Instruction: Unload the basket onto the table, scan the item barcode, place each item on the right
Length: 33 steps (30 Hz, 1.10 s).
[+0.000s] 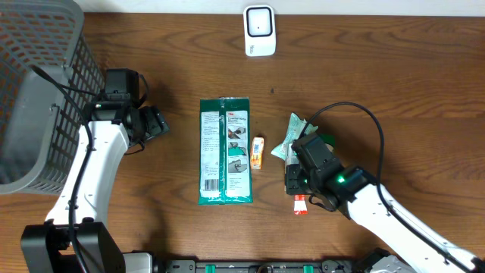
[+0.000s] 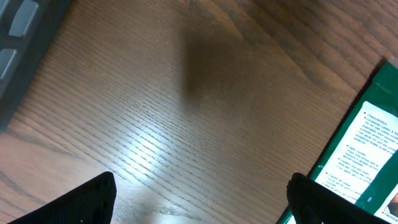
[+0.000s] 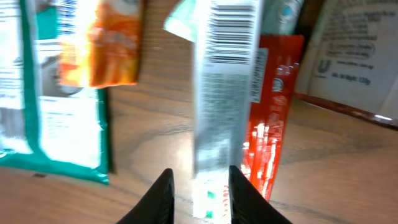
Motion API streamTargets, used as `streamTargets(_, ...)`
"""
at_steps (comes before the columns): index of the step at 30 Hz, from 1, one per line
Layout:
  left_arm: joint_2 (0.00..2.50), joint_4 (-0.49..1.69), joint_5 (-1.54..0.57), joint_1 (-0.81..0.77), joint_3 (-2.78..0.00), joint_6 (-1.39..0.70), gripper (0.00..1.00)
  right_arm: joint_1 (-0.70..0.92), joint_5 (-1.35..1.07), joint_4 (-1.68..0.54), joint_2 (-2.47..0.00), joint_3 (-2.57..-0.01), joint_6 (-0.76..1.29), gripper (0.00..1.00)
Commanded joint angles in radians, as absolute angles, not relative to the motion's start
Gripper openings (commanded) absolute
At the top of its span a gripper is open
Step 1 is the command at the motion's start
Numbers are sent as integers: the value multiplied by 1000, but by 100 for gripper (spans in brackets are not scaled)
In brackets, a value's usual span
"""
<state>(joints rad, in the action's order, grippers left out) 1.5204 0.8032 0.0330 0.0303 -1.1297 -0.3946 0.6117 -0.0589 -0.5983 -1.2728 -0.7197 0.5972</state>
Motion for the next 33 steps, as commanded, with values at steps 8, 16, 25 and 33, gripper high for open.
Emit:
streamTargets(8, 1518, 804, 49, 33, -1135, -390, 89, 584, -87, -659, -1231, -730, 671, 47)
streamTargets(16, 1518, 803, 49, 33, -1135, -390, 89, 625, -80, -657, -1232, -693, 688, 48)
streamTargets(25, 1518, 803, 49, 33, -1135, -390, 89, 687, -50, -648, -1317, -672, 739, 45)
streamTargets(33, 1518, 803, 49, 33, -1135, -390, 89, 688, -32, -613, -1348, -672, 740, 31)
